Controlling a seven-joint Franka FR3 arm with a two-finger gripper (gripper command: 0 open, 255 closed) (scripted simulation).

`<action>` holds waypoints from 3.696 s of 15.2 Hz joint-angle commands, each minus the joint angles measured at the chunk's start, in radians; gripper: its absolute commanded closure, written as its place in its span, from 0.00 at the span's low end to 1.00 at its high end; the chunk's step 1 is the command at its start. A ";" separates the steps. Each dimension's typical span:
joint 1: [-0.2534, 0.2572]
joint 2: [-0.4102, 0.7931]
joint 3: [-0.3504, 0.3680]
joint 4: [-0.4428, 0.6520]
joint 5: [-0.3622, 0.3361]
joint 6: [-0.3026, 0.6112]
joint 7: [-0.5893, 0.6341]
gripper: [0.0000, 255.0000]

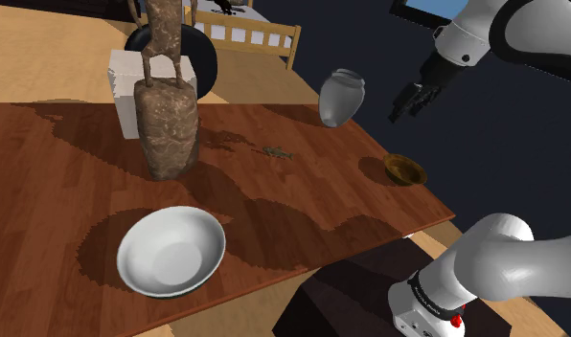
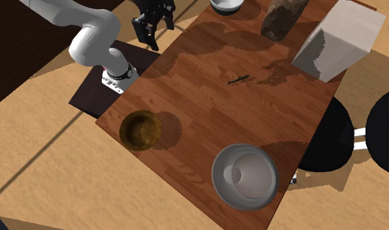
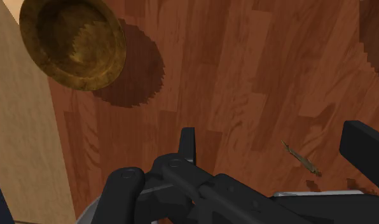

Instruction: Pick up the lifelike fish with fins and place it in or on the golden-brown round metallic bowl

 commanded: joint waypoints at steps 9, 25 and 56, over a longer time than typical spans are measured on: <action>0.065 0.277 -0.023 0.051 -0.005 0.182 -0.150 0.00; 0.161 0.854 0.008 0.334 0.003 0.385 -0.428 0.00; 0.191 1.122 0.041 0.452 -0.019 0.495 -0.516 1.00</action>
